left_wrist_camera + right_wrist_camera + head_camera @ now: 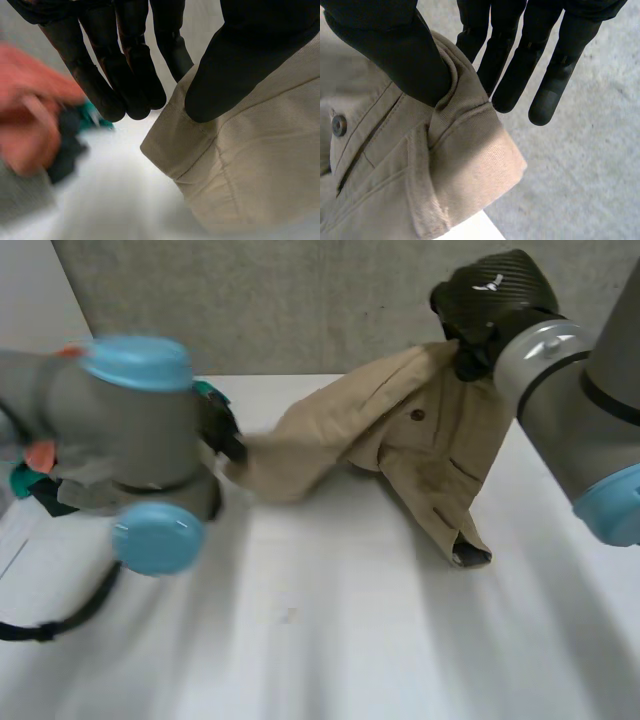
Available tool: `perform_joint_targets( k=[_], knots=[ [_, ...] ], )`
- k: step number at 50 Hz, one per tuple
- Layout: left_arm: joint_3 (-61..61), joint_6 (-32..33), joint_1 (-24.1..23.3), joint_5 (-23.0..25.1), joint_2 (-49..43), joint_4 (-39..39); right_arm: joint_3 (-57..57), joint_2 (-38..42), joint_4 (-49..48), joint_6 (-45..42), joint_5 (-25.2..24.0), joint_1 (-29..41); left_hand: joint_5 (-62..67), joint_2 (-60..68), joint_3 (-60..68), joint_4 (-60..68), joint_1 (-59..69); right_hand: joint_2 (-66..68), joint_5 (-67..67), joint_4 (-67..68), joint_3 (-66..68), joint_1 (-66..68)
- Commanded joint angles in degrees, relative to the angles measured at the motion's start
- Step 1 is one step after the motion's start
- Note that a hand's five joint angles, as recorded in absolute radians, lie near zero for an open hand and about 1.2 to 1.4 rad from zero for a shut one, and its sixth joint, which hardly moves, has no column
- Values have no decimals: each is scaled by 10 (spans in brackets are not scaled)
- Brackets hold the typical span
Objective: Fold the laundry.
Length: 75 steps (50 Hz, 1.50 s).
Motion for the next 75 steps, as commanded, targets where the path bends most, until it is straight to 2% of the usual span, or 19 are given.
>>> perform_joint_targets(
  k=[1, 3, 8, 14, 19, 24, 28, 30, 31, 34, 35, 38, 41, 47, 54, 60, 65, 72, 75],
  knots=[
    [-75, 101, 58, 138, 117, 60, 34, -14, 15, 11, -32, -22, 137, 116, 121, 116, 127, 125, 124, 113, 104, 161],
    [-98, 131, 68, 165, 145, 56, 43, -19, 19, 16, -39, -25, 137, 116, 121, 116, 127, 125, 124, 113, 104, 161],
    [-145, 178, 83, 163, 210, 55, 62, -30, 32, 19, -47, -32, 137, 116, 121, 116, 127, 125, 124, 113, 104, 161],
    [-190, 297, 68, 202, 266, 56, 75, -17, 84, -10, -88, -63, 137, 116, 121, 116, 127, 125, 124, 113, 104, 161],
    [-178, 360, 57, 220, 201, 59, 69, 33, 102, -26, -98, -83, 137, 116, 121, 116, 127, 125, 124, 113, 104, 161],
    [-89, 405, 37, 208, 73, 63, 38, 97, 75, -32, -104, -96, 137, 116, 121, 116, 127, 125, 124, 113, 104, 161],
    [13, 422, 26, 197, 4, 99, -12, 131, -12, -23, -106, -100, 137, 116, 121, 116, 127, 125, 124, 113, 104, 161],
    [82, 425, 22, 184, -7, 141, -51, 144, -96, -13, -105, -103, 137, 116, 121, 116, 127, 125, 124, 113, 104, 161],
    [123, 425, 23, 174, -7, 180, -79, 150, -163, -5, -105, -105, 137, 116, 121, 116, 127, 125, 124, 113, 104, 161],
    [174, 428, 26, 163, -1, 255, -122, 155, -274, 5, -105, -106, 137, 116, 121, 116, 127, 125, 124, 113, 104, 161],
    [196, 428, 30, 159, 6, 312, -147, 160, -346, 8, -105, -105, 137, 116, 121, 116, 127, 125, 124, 113, 104, 161],
    [212, 422, 48, 163, 26, 426, -190, 169, -454, 10, -118, -102, 137, 116, 121, 116, 127, 125, 124, 113, 104, 161],
    [212, 415, 56, 170, 41, 471, -193, 162, -472, 14, -140, -105, 137, 116, 121, 116, 127, 125, 124, 113, 104, 161],
    [105, 392, 63, 176, 81, 388, -134, 146, -465, 42, -165, -111, 137, 116, 121, 116, 127, 125, 124, 113, 104, 161],
    [-89, 376, 65, 194, 135, 380, -4, 145, -428, 78, -207, -133, 137, 116, 121, 116, 127, 125, 124, 113, 104, 161],
    [-243, 379, 60, 215, 148, 373, 140, 144, -363, 52, -241, -141, 137, 116, 121, 116, 127, 125, 124, 113, 104, 161],
    [-309, 382, 59, 231, 150, 343, 224, 133, -319, -5, -235, -152, 137, 116, 121, 116, 127, 125, 124, 113, 104, 161],
    [-340, 388, 52, 264, 173, 202, 296, 57, -177, -82, -214, -164, 137, 116, 121, 116, 127, 125, 124, 113, 104, 161],
    [-342, 399, 37, 274, 193, 113, 303, 25, -83, -116, -206, -166, 137, 116, 121, 116, 127, 125, 124, 113, 104, 161]
  ],
)
